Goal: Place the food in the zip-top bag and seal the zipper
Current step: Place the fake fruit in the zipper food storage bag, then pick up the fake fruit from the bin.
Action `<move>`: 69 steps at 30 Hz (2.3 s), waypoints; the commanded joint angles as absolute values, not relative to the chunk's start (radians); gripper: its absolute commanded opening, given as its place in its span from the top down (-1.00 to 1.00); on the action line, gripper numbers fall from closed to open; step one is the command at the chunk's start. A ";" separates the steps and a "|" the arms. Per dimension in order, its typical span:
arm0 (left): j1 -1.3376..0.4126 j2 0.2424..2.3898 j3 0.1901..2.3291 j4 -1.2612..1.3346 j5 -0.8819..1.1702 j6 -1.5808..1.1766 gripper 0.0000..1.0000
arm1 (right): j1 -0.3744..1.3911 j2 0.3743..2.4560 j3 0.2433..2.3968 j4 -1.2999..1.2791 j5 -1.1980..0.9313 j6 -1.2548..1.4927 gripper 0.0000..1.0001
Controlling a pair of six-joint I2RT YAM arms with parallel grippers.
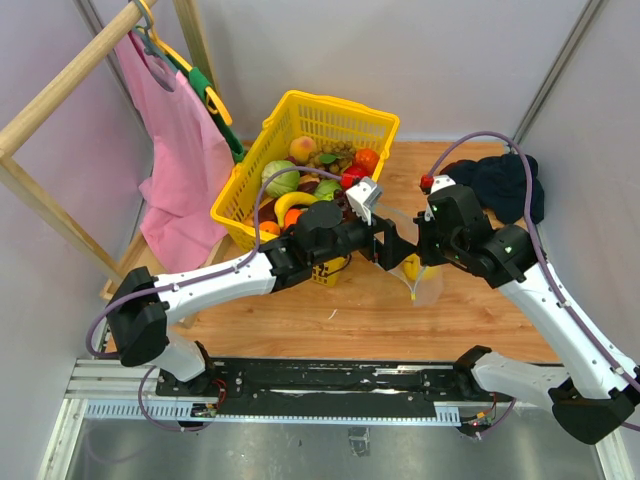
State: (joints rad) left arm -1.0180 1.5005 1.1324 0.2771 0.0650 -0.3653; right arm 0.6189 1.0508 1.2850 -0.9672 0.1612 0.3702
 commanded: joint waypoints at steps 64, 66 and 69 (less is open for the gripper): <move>-0.540 1.686 1.506 -1.034 -0.316 -0.279 -0.33 | 0.591 0.991 1.189 -0.884 0.338 0.251 0.99; -0.540 1.682 1.510 -1.038 -0.310 -0.280 -0.24 | 0.591 0.990 1.190 -0.884 0.339 0.250 0.99; -0.540 1.668 1.518 -1.039 -0.305 -0.283 -0.08 | 0.592 0.989 1.191 -0.884 0.344 0.250 0.99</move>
State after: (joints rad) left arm -0.5465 1.6806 1.5143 -1.0271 -0.3264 -0.2878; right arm 0.6052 0.9928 1.2011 -0.9085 0.3153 0.2615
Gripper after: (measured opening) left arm 0.631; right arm 0.009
